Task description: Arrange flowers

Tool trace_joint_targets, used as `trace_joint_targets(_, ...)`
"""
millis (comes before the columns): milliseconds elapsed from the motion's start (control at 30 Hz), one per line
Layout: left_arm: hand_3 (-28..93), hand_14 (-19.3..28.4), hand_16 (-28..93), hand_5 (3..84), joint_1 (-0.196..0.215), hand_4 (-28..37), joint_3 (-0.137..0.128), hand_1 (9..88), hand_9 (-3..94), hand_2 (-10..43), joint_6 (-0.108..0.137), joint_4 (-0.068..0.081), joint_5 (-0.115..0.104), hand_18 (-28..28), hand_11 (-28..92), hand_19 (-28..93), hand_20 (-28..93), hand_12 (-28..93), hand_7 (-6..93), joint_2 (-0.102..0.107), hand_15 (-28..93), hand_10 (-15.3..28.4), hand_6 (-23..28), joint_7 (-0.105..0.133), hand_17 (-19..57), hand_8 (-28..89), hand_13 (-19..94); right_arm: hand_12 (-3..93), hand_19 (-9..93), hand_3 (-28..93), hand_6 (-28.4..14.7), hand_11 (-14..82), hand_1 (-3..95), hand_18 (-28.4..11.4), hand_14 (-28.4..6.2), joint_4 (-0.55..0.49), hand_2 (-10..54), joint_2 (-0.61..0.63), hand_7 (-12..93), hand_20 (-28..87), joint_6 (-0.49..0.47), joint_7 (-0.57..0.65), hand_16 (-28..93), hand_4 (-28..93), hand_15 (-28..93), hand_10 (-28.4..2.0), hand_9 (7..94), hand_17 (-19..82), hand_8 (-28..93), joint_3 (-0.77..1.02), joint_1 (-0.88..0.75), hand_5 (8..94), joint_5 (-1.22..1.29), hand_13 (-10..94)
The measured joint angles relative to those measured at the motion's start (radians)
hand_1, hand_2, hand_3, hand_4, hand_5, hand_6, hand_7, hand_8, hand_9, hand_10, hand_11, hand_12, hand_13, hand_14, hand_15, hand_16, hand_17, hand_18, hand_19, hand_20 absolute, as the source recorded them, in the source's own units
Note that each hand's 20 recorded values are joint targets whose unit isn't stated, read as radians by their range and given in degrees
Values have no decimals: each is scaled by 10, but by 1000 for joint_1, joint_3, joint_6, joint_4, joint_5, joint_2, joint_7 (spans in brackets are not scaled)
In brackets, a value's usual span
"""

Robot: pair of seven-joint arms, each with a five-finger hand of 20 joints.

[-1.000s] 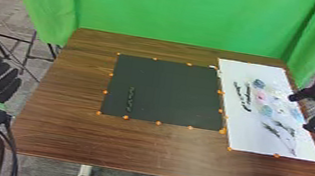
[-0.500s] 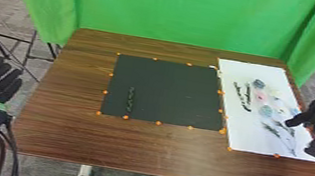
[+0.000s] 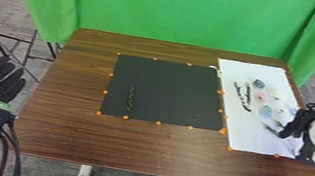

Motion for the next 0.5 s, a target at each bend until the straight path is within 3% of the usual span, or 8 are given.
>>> trace_joint_targets(200, 722, 172, -101, 467, -7, -283, 0, 258, 418, 124, 0, 1, 2, 156, 291, 434, 134, 95, 210, 0, 542, 154, 84, -10, -40, -121, 310, 264, 865, 681, -49, 356, 437, -270, -145, 9, -95, -3, 252, 304, 7, 1, 302, -283, 628, -163, 732, 358, -91, -4, -25, 718, -15, 660)
trace_joint_targets(300, 721, 172, -101, 467, -7, -283, 0, 258, 419, 125, 0, 1, 2, 156, 291, 435, 133, 95, 210, 1, 542, 154, 84, -11, -40, -121, 311, 277, 873, 636, -48, 370, 483, -269, -141, 14, -95, -7, 283, 308, 25, -8, 309, -283, 629, -159, 755, 370, 88, -4, -43, 733, -31, 681)
trace_joint_targets(500, 721, 171, -101, 468, -9, -283, 1, 259, 419, 125, 0, 2, 2, 156, 291, 435, 133, 94, 210, 1, 542, 154, 84, -17, -40, -121, 311, 363, 885, 638, -25, 371, 552, -267, -138, 18, -95, -14, 394, 316, 118, -36, 328, -276, 643, -141, 804, 390, 196, -22, -72, 761, -63, 716)
